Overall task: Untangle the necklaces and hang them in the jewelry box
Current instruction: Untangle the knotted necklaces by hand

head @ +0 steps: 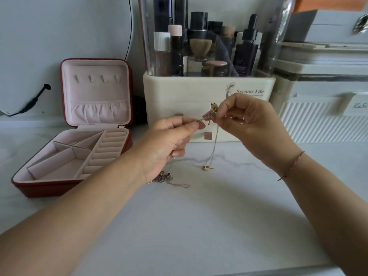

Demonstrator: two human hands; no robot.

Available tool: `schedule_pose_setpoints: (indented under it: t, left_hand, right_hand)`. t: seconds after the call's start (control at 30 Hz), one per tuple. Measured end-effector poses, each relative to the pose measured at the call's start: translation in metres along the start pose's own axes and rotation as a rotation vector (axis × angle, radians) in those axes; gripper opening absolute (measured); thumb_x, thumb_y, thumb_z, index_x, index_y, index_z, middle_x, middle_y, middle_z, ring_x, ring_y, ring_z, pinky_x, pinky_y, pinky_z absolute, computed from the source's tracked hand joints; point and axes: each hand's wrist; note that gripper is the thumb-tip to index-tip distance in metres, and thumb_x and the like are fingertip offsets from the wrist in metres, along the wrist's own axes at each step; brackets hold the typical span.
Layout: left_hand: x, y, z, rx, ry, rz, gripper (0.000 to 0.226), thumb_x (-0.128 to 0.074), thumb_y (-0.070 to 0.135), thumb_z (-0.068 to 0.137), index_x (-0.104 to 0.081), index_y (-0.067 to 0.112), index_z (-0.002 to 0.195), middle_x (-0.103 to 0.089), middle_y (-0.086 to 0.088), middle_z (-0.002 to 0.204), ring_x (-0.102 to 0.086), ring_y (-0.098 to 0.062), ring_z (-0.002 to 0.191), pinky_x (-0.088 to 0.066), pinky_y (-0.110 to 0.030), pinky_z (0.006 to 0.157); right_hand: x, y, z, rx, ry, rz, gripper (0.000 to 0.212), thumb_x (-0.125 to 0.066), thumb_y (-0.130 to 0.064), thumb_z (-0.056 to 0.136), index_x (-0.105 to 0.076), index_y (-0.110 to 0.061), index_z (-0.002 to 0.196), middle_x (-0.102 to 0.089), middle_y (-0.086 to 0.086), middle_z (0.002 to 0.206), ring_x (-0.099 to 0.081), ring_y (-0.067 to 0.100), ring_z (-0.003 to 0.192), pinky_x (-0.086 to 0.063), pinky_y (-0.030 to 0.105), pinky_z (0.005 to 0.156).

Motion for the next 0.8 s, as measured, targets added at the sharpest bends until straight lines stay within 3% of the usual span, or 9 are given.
schedule_pose_setpoints:
  t: [0.13,0.27,0.33,0.53,0.67,0.73,0.8]
  left_hand:
    - [0.0002,0.0002,0.0001,-0.033,0.043,0.085,0.017,-0.056,0.017,0.092,-0.067,0.007,0.098,-0.028,0.007,0.050,-0.024,-0.007,0.046,-0.015,-0.024,0.048]
    - [-0.0020,-0.0041,0.0006,-0.053,0.048,0.143,0.014,-0.064,0.021,0.086,-0.072,0.013,0.094,-0.056,0.006,0.065,-0.048,-0.008,0.059,-0.039,-0.021,0.057]
    - [-0.0044,-0.0038,-0.0003,-0.045,0.013,0.129,0.011,-0.065,0.020,0.084,-0.071,0.015,0.091,-0.064,0.009,0.070,-0.053,-0.008,0.060,-0.042,-0.021,0.060]
    - [-0.0075,-0.0023,-0.0010,-0.046,0.016,0.056,0.015,-0.066,0.026,0.075,-0.071,0.014,0.084,-0.062,0.009,0.064,-0.049,-0.009,0.054,-0.040,-0.019,0.055]
    - [-0.0061,-0.0037,0.0001,-0.014,0.034,0.047,0.018,-0.058,0.025,0.090,-0.068,0.011,0.085,-0.062,0.003,0.066,-0.055,-0.009,0.060,-0.043,-0.021,0.060]
    - [-0.0062,-0.0042,-0.0002,-0.022,0.034,0.086,0.023,-0.059,0.032,0.087,-0.068,0.012,0.084,-0.062,0.003,0.067,-0.056,-0.008,0.065,-0.045,-0.021,0.066]
    - [-0.0063,-0.0036,-0.0009,-0.030,0.041,0.129,0.034,-0.061,0.044,0.078,-0.069,0.012,0.085,-0.061,0.002,0.072,-0.056,-0.007,0.070,-0.045,-0.023,0.074]
  right_hand:
    - [0.0002,-0.0007,0.0003,-0.034,-0.028,0.037,0.014,-0.061,0.005,0.087,-0.059,-0.008,0.081,-0.074,0.007,0.094,-0.069,0.017,0.093,-0.052,0.043,0.090]
    - [-0.0024,-0.0012,-0.0006,-0.049,-0.098,0.084,0.013,-0.058,0.003,0.090,-0.057,-0.007,0.081,-0.074,0.003,0.100,-0.069,0.014,0.098,-0.053,0.034,0.092]
    - [-0.0051,-0.0002,-0.0012,-0.060,-0.127,0.094,0.013,-0.057,0.004,0.090,-0.057,-0.006,0.081,-0.073,0.003,0.103,-0.068,0.013,0.099,-0.052,0.033,0.092]
    - [-0.0088,0.0010,-0.0016,-0.076,-0.190,0.117,0.017,-0.054,0.007,0.091,-0.052,-0.007,0.082,-0.071,0.005,0.109,-0.067,0.014,0.102,-0.051,0.032,0.095]
    - [-0.0066,0.0018,-0.0002,-0.098,-0.158,0.166,0.019,-0.062,0.006,0.086,-0.052,-0.003,0.100,-0.069,0.010,0.099,-0.064,0.028,0.085,-0.055,0.028,0.076]
    - [-0.0057,0.0015,0.0008,-0.128,-0.169,0.164,0.026,-0.064,0.002,0.085,-0.056,-0.006,0.108,-0.064,0.008,0.090,-0.058,0.024,0.078,-0.049,0.022,0.065]
    - [-0.0058,0.0021,0.0015,-0.169,-0.209,0.148,0.024,-0.067,-0.009,0.083,-0.062,-0.009,0.107,-0.063,0.004,0.083,-0.057,0.017,0.072,-0.046,0.024,0.063]
Point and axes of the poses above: each hand's wrist, its own z-axis towards the middle knuckle, its own x-axis out of the back of the hand, y = z × x
